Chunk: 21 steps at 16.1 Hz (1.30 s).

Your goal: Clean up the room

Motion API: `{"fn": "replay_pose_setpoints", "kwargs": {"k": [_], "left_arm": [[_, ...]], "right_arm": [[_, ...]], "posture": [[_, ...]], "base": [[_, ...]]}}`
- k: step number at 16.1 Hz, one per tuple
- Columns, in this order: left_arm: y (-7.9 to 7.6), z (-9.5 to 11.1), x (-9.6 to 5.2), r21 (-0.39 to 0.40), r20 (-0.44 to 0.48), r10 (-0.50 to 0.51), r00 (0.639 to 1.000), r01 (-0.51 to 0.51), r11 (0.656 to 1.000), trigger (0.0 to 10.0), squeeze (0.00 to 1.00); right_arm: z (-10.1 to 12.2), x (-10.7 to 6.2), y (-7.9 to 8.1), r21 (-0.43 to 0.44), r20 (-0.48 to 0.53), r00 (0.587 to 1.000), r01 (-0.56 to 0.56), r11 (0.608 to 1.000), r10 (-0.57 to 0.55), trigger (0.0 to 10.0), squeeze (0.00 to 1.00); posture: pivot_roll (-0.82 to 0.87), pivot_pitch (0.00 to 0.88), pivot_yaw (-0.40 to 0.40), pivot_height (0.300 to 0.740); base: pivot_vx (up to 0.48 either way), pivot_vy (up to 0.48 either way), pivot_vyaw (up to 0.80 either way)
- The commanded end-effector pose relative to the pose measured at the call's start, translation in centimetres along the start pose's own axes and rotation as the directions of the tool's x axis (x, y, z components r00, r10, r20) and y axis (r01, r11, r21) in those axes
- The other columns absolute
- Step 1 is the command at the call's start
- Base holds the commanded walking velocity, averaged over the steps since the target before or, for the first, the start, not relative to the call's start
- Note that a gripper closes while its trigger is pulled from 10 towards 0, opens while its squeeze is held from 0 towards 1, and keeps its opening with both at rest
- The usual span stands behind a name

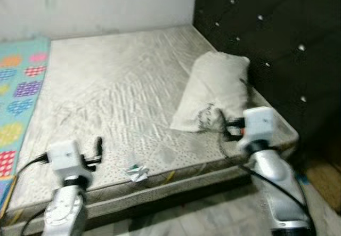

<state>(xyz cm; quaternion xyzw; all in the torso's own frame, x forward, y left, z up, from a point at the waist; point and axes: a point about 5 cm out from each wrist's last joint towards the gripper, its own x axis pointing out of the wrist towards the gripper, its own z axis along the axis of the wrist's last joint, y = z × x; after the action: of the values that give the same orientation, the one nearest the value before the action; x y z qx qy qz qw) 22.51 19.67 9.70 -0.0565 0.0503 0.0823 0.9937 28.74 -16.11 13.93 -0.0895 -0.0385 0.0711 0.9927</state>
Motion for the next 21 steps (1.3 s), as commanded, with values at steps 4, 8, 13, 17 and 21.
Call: {"fn": "replay_pose_setpoints", "kwargs": {"k": [4,8,13,17,21], "left_arm": [[-0.37,0.11,-0.05,-0.008,0.003,-0.017,1.000,0.017,1.000,10.0,0.00],[-0.42,0.11,-0.02,-0.016,0.003,-0.025,1.000,0.025,1.000,10.0,0.00],[-0.56,0.15,0.04,-0.037,0.005,-0.037,0.999,0.037,0.999,10.0,0.00],[-0.57,0.18,0.07,-0.039,0.005,-0.035,0.999,0.035,0.999,10.0,0.00],[-0.65,0.20,0.12,-0.037,0.007,-0.042,0.999,0.042,0.998,10.0,0.00]], "right_arm": [[0.00,-0.18,-0.67,0.012,0.001,1.000,0.014,1.000,-0.014,10.0,0.00],[0.02,-0.18,-0.62,0.004,0.002,1.000,0.009,1.000,-0.009,10.0,0.00],[-0.02,-0.24,-0.70,0.032,0.004,1.000,0.016,0.999,-0.016,10.0,0.00],[-0.08,-0.33,-0.79,0.032,0.002,1.000,0.016,0.999,-0.016,10.0,0.00],[-0.09,-0.29,-0.79,0.024,0.002,1.000,0.013,1.000,-0.013,10.0,0.00]], "posture": [[0.00,0.050,-0.021,0.740],[0.00,0.051,-0.021,0.740],[-0.01,0.053,-0.021,0.740],[-0.01,0.056,-0.022,0.740],[-0.01,0.057,-0.021,0.740]], "base": [[0.000,0.000,0.70],[0.000,0.000,0.18],[0.000,0.000,0.12],[0.000,0.277,0.00],[0.000,0.480,0.00]]}}
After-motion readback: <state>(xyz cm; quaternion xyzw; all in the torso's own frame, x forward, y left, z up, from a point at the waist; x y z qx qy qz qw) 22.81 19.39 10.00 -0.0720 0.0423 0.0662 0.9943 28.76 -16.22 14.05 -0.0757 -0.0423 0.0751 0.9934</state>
